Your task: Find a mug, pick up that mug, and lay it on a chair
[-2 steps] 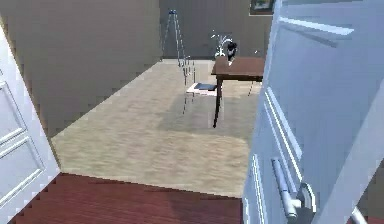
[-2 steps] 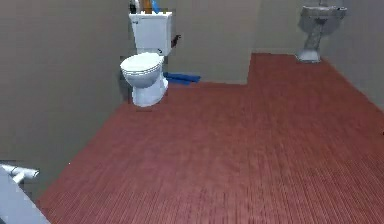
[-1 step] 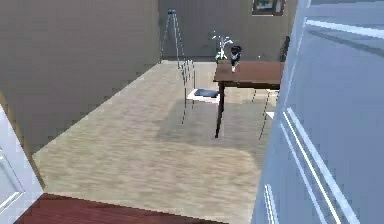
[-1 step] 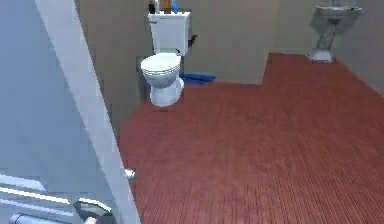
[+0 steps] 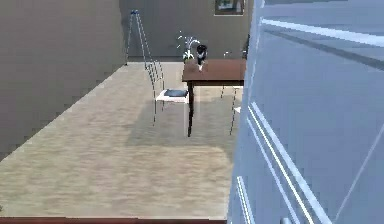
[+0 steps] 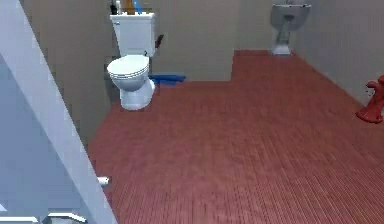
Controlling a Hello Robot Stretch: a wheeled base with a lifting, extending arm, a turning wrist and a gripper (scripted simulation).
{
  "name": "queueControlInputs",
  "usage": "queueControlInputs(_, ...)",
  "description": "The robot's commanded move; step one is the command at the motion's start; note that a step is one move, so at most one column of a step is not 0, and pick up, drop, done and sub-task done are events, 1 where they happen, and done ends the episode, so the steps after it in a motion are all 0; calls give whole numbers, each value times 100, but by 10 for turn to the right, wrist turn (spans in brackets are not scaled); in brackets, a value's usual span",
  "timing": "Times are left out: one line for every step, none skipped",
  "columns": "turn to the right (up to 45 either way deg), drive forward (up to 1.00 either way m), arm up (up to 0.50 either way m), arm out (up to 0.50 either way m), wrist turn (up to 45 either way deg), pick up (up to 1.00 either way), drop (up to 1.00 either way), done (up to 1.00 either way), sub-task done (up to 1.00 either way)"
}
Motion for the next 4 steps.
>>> queueControlInputs(0,100,0,0,0,0,0,0,0)
queueControlInputs(0,35,0,0,0,0,0,0,0)
queueControlInputs(-450,0,0,0,0,0,0,0,0)
queueControlInputs(-30,0,0,0,0,0,0,0,0)
